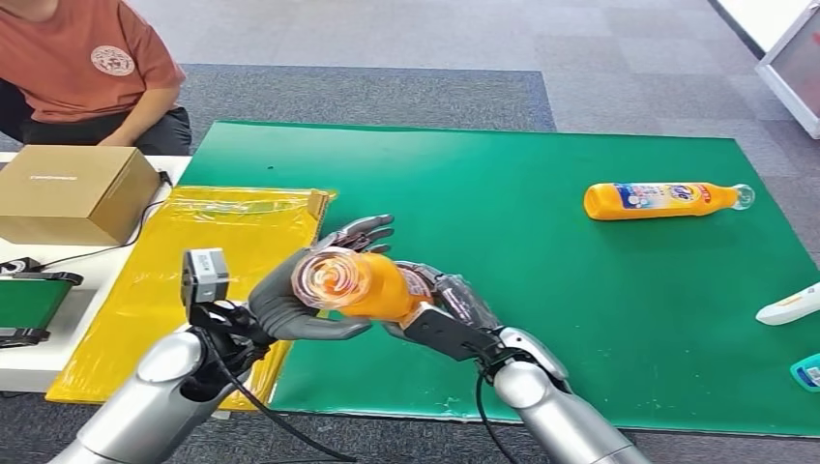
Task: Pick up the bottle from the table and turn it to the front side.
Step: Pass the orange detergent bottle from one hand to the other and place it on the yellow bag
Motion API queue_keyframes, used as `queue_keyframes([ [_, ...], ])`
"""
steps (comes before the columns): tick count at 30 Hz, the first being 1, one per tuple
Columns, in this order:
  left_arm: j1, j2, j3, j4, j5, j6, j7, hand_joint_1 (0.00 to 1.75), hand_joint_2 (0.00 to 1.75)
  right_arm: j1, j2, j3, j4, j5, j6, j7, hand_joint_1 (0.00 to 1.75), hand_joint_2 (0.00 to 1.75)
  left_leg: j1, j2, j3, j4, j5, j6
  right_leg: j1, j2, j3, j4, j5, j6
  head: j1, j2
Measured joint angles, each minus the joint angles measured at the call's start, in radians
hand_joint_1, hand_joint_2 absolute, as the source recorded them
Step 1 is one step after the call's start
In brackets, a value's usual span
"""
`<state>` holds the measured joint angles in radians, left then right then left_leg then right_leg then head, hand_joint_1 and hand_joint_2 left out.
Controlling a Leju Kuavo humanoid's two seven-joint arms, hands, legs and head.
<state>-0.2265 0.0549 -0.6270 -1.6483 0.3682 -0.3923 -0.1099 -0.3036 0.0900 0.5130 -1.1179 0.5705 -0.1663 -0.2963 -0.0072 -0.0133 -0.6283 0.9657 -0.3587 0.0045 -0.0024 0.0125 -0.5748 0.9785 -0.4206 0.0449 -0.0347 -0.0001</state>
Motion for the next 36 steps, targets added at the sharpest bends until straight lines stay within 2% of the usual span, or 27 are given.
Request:
queue_keyframes([
  [6, -0.029, 0.032, -0.025, 0.009, -0.035, -0.001, 0.026, 0.01, 1.75, 0.0, 0.0, 0.0, 0.002, 0.011, -0.003, 0.001, 1.75, 1.75, 0.0, 0.0, 0.0, 0.0, 0.0, 0.0, 0.0, 0.0, 0.0, 0.0, 0.0, 0.0, 0.0, 0.0],
  [10, -0.045, 0.048, -0.04, 0.013, -0.035, -0.004, 0.028, 1.75, 1.75, -0.001, 0.0, 0.0, 0.002, 0.012, -0.004, 0.001, 1.75, 1.75, 0.0, 0.0, 0.0, 0.0, 0.0, 0.0, 0.0, 0.0, 0.0, 0.0, 0.0, 0.0, 0.0, 0.0],
  [24, -0.047, 0.066, -0.041, 0.014, -0.033, 0.005, 0.004, 1.75, 1.75, -0.002, 0.0, 0.0, 0.002, 0.009, -0.005, 0.003, 1.75, 1.75, 0.0, 0.0, 0.0, 0.0, 0.0, 0.0, 0.0, 0.0, 0.0, 0.0, 0.0, 0.0, 0.0, 0.0],
  [28, -0.032, 0.064, -0.034, 0.013, -0.044, 0.04, -0.017, 1.75, 1.75, -0.001, 0.0, -0.001, 0.002, -0.005, -0.009, 0.011, 0.0, 1.75, 0.0, 0.0, 0.0, 0.0, 0.0, 0.0, 0.0, 0.0, 0.0, 0.0, 0.0, 0.0, 0.0, 0.0],
  [32, 0.011, 0.055, -0.003, -0.008, -0.213, 0.175, -0.071, 1.75, 1.75, 0.011, 0.0, -0.032, -0.005, -0.058, -0.017, 0.026, 0.0, 1.75, 0.0, 0.0, 0.0, 0.0, 0.0, 0.0, 0.0, 0.0, 0.0, 0.0, 0.0, 0.0, 0.0, 0.0],
  [36, 0.069, 0.036, 0.051, -0.062, -0.555, 0.4, -0.106, 1.75, 1.75, 0.047, -0.003, -0.11, -0.056, -0.134, -0.022, 0.029, 0.0, 1.75, 0.0, 0.0, -0.001, 0.0, 0.0, 0.0, 0.0, 0.0, -0.001, 0.0, 0.0, 0.0, 0.0, 0.0],
])
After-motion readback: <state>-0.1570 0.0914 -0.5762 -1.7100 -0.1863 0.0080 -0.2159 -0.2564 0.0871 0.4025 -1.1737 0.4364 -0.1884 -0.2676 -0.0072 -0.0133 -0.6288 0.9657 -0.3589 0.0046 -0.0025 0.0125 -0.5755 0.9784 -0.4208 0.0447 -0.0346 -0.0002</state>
